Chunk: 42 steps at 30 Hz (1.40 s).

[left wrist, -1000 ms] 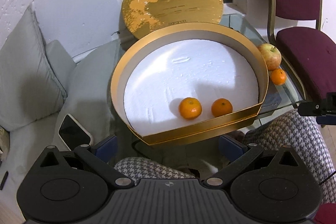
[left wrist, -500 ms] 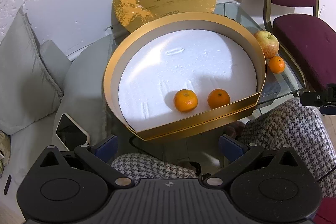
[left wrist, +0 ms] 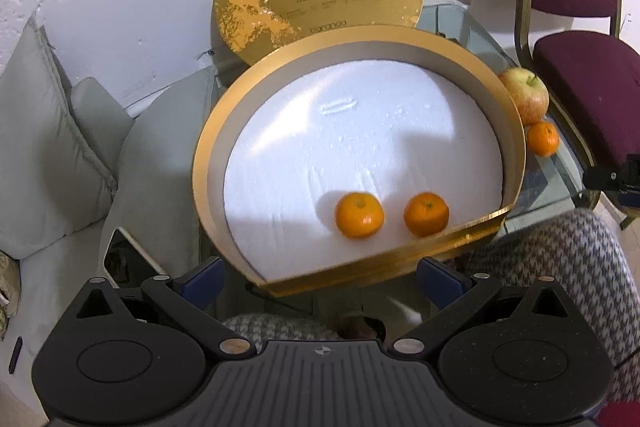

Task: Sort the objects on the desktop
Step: 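Withdraw the right tool and approach the last mandarin by the apple, then close the right gripper on the last mandarin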

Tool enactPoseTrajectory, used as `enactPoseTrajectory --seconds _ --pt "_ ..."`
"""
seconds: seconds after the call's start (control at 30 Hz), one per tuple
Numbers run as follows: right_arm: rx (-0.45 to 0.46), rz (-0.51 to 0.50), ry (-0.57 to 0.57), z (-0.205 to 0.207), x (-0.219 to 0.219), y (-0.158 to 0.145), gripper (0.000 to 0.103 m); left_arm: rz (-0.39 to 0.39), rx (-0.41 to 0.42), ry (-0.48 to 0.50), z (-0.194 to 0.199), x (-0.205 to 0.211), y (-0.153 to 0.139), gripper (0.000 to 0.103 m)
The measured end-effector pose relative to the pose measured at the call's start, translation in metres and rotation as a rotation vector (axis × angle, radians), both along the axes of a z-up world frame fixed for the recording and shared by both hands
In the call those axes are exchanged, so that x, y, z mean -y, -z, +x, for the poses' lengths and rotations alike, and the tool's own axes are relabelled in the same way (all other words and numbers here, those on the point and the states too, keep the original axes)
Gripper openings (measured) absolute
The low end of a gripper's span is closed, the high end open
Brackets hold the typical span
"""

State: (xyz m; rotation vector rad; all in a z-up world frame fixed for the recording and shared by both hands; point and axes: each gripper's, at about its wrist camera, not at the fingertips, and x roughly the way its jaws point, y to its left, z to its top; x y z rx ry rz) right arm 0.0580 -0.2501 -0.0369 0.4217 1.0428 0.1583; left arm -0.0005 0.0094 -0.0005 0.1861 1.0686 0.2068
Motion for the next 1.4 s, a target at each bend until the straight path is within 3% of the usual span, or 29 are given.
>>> enactPoseTrajectory --seconds 0.23,0.5,0.73,0.9,1.07,1.4 --pt "0.037 -0.076 -0.006 0.034 -0.005 0.024 0.071 -0.019 -0.032 0.0 0.023 -0.002 0.011 0.102" --pt "0.033 -0.132 -0.029 0.072 -0.01 0.059 0.064 -0.034 -0.073 -0.031 0.042 -0.014 0.026 0.102" --pt "0.024 -0.203 -0.077 0.097 -0.025 0.073 0.061 -0.05 -0.099 -0.061 0.05 -0.024 0.035 0.102" --pt "-0.003 -0.279 -0.099 0.104 -0.037 0.077 0.048 -0.062 -0.114 -0.077 0.05 -0.028 0.039 0.102" --pt "-0.005 -0.301 -0.1 0.097 -0.039 0.07 0.046 -0.069 -0.101 -0.084 0.043 -0.033 0.035 0.102" --pt "0.035 -0.265 -0.065 0.058 -0.042 0.017 0.046 -0.12 -0.063 -0.125 0.011 -0.055 0.029 0.102"
